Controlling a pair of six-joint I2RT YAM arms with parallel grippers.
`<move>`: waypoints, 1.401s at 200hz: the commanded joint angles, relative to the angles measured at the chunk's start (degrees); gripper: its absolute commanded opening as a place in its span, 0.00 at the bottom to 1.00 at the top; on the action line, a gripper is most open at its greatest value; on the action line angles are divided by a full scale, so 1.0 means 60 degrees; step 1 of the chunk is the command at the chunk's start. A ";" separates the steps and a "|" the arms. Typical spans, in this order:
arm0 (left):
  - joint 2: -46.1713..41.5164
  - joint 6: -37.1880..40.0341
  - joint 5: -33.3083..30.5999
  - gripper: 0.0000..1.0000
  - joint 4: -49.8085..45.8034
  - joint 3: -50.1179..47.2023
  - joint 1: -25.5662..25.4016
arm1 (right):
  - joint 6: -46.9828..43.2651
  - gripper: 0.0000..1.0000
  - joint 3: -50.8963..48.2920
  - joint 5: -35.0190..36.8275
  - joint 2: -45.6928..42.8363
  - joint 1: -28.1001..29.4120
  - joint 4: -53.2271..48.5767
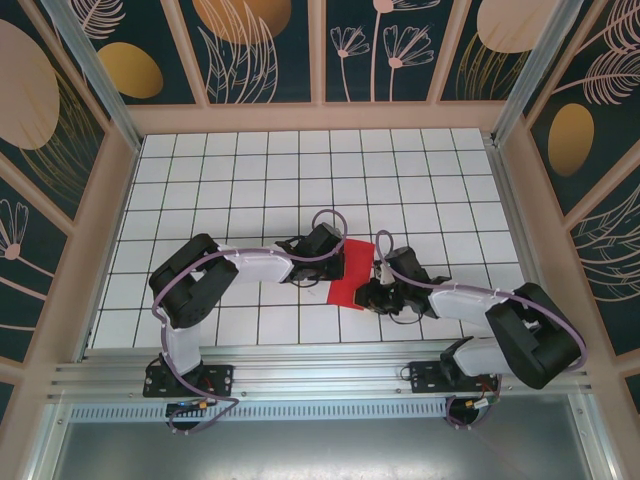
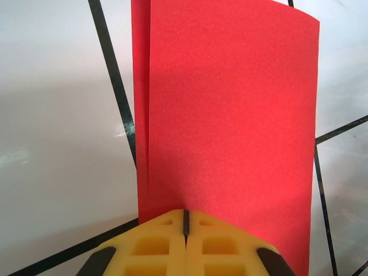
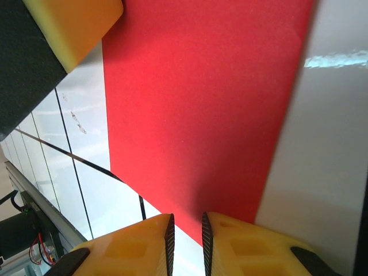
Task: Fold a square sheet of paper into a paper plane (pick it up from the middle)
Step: Fold the square sheet of paper in half at the center of the table.
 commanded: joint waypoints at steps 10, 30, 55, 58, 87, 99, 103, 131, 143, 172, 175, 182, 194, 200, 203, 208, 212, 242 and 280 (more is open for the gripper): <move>0.0074 -0.0100 -0.0213 0.00 -0.1193 -0.0444 -0.0009 | 0.0137 0.24 0.0024 0.0255 -0.0538 0.0060 -0.0443; 0.0065 -0.0129 -0.0205 0.00 -0.1166 -0.0434 -0.0012 | 0.0111 0.24 -0.0118 0.0007 -0.0466 0.0097 -0.0363; -0.0060 -0.0225 -0.0040 0.00 -0.1085 -0.0367 -0.0006 | -0.0163 0.24 0.0104 0.0606 -0.0642 0.0105 -0.1250; -0.0109 -0.0261 -0.0020 0.00 -0.1045 -0.0367 -0.0007 | -0.0173 0.24 0.0140 0.0700 -0.0739 0.0097 -0.1349; -0.0647 -0.0559 -0.0341 0.04 -0.0694 -0.0442 -0.0009 | -0.0045 0.24 0.0517 0.2248 -0.1658 -0.0383 -0.2185; -0.0847 -0.0668 -0.0512 0.11 -0.0542 -0.0473 -0.0009 | 0.0024 0.26 0.0540 0.2690 -0.1781 -0.0917 -0.2189; -0.0940 -0.0712 -0.0525 0.13 -0.0430 -0.0498 -0.0013 | 0.0004 0.26 0.0584 0.2688 -0.1773 -0.1099 -0.2180; -0.1720 -0.1040 -0.0711 0.26 0.0330 -0.1053 -0.0009 | -0.0467 0.25 0.1346 0.2517 -0.1151 -0.1442 -0.2303; -0.1831 -0.1104 -0.0827 0.27 0.0462 -0.1221 -0.0011 | -0.0592 0.25 0.1573 0.2157 -0.0863 -0.1346 -0.2136; -0.2364 -0.1365 -0.0852 0.34 0.0913 -0.1726 0.0020 | -0.0636 0.25 0.2145 0.2326 -0.0160 -0.0881 -0.2154; -0.2383 -0.1397 -0.0837 0.34 0.0965 -0.1787 0.0028 | -0.0648 0.25 0.2216 0.2446 -0.0074 -0.0819 -0.2209; -0.2424 -0.1479 -0.0773 0.34 0.1125 -0.1898 0.0042 | -0.0665 0.25 0.2332 0.2573 0.0105 -0.0707 -0.2257; -0.2461 -0.1624 -0.0613 0.39 0.1418 -0.2110 0.0060 | -0.0664 0.25 0.2418 0.2444 0.0377 -0.0622 -0.2153; -0.2475 -0.1694 -0.0502 0.39 0.1550 -0.2191 0.0074 | -0.0659 0.26 0.2424 0.2374 0.0475 -0.0613 -0.2052; -0.2476 -0.1730 -0.0446 0.39 0.1617 -0.2228 0.0075 | -0.0650 0.26 0.2428 0.2349 0.0505 -0.0599 -0.2008; -0.2476 -0.1762 -0.0346 0.39 0.1743 -0.2293 0.0087 | -0.0628 0.26 0.2433 0.2320 0.0559 -0.0591 -0.1966; -0.2473 -0.1810 -0.0268 0.39 0.1856 -0.2345 0.0091 | -0.0613 0.26 0.2437 0.2317 0.0589 -0.0591 -0.1939; -0.2324 -0.2032 0.0532 0.44 0.2647 -0.2614 0.0177 | -0.0599 0.28 0.2452 0.2532 0.0590 -0.0603 -0.2066; -0.2078 -0.2284 0.1178 0.47 0.3249 -0.2841 0.0366 | -0.0597 0.30 0.2292 0.2639 0.0213 -0.0721 -0.2193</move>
